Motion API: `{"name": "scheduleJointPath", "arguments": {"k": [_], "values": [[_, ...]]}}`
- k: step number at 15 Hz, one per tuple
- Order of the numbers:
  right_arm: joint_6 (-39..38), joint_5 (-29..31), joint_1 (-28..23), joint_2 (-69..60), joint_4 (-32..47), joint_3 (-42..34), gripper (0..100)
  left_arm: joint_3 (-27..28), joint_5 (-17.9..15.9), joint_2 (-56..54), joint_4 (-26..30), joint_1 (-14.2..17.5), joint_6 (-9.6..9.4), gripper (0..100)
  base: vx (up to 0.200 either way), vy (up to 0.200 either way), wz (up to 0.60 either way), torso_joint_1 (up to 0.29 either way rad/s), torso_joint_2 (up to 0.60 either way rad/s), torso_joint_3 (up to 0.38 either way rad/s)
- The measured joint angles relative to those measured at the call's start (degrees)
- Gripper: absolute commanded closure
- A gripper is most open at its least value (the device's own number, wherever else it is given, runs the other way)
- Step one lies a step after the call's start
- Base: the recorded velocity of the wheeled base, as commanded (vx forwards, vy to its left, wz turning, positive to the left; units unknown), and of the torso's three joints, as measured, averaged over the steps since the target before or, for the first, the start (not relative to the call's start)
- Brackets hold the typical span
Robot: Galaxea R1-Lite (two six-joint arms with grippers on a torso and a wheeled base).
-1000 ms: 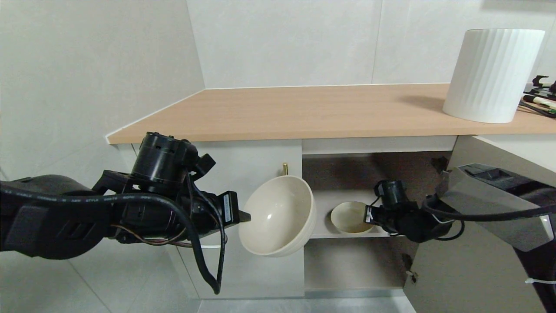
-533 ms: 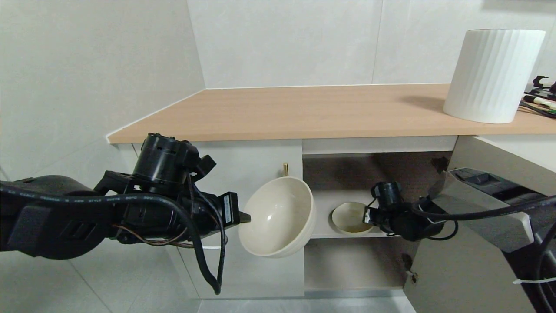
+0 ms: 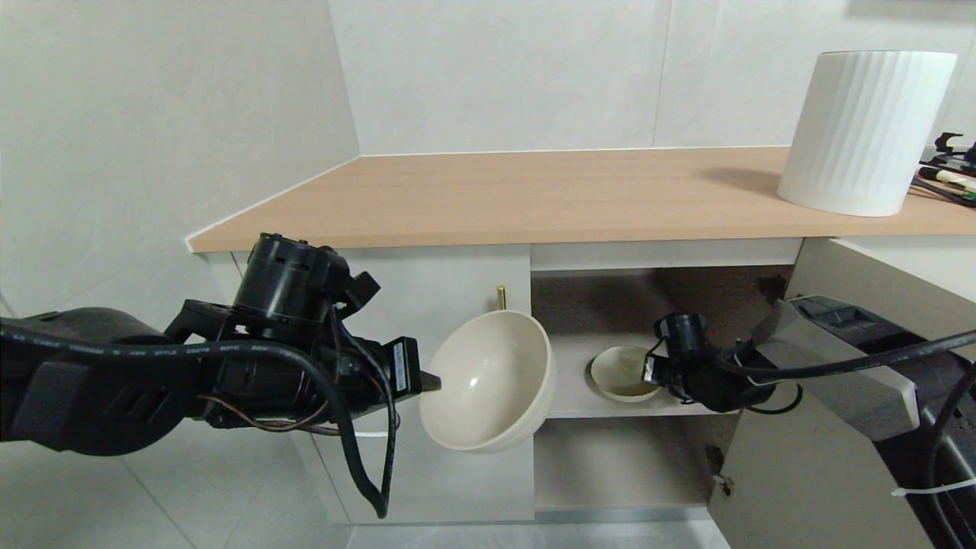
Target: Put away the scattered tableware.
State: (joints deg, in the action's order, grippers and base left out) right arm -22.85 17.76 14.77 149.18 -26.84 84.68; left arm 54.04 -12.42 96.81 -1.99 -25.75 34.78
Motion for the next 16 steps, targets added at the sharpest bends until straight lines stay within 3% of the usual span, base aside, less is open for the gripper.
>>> {"name": "scheduleJointPath", "arguments": {"k": [4,5,13,16], "values": [[-0.01,0.02,-0.04,0.41,-0.02,0.57,100,0.0,-0.02,0.05,-0.01,0.0,0.02,100,0.0,0.0,0.0,0.0,0.0,0.0],[-0.01,0.11,-0.04,0.49,-0.02,0.6,0,0.0,-0.02,0.05,0.0,0.0,0.0,100,0.0,0.0,0.0,0.0,0.0,0.0],[-1.87,0.79,-0.04,-0.37,-0.06,-0.04,0,0.0,0.0,0.24,-0.04,-0.13,0.02,100,0.0,0.0,0.0,0.0,0.0,0.0],[-2.5,0.09,0.13,-5.6,-0.09,-5.33,0,0.12,2.82,1.49,-0.15,-1.97,-0.13,100,0.0,0.0,0.0,0.0,0.0,0.0]]}}
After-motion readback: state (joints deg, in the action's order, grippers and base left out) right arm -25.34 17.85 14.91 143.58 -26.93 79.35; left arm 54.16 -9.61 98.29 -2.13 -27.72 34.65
